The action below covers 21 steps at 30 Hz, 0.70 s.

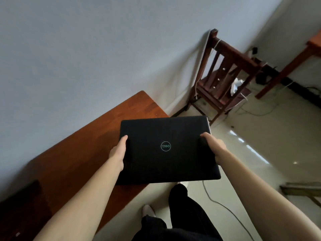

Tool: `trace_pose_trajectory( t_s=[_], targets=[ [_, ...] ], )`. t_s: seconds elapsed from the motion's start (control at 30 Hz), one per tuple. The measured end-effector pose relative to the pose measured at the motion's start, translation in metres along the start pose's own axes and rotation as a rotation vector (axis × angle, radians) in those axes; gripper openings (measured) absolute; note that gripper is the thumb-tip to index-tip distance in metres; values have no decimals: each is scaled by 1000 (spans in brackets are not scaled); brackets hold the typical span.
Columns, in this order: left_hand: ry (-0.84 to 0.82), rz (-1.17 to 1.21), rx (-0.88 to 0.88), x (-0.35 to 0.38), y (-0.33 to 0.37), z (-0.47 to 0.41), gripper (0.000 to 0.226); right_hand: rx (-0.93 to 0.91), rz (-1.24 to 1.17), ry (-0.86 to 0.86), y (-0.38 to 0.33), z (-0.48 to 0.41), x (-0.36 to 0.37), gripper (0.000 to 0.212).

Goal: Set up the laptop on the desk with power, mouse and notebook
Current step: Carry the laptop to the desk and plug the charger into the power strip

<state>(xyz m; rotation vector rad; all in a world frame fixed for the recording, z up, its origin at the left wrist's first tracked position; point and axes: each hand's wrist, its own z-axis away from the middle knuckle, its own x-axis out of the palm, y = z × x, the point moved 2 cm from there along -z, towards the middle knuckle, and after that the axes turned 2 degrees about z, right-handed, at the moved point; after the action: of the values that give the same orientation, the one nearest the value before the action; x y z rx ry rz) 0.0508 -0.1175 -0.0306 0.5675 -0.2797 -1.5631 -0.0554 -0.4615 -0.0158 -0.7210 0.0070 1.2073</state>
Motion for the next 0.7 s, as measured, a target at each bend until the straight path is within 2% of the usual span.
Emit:
trace_pose_trajectory(
  t_s=[0.1, 0.2, 0.33, 0.4, 0.5, 0.6, 0.7],
  targets=[
    [-145, -64, 91, 52, 20, 26, 85, 11, -197, 27, 19, 11, -59, 55],
    [-363, -183, 177, 113, 37, 55, 82, -21, -402, 75, 36, 16, -118, 58],
    [-756, -234, 94, 209, 48, 89, 75, -52, -634, 48, 57, 13, -208, 51],
    [-854, -266, 91, 264, 52, 109, 63, -35, -722, -11, 72, 7, -264, 54],
    [-784, -349, 98, 343, 52, 144, 54, 19, -754, -81, 99, -7, -350, 64],
    [-746, -427, 79, 420, 47, 176, 78, 48, -758, -89, 123, -12, -423, 68],
    [-726, -533, 89, 492, 45, 204, 74, 50, -821, -13, 138, -16, -487, 73]
  ],
)
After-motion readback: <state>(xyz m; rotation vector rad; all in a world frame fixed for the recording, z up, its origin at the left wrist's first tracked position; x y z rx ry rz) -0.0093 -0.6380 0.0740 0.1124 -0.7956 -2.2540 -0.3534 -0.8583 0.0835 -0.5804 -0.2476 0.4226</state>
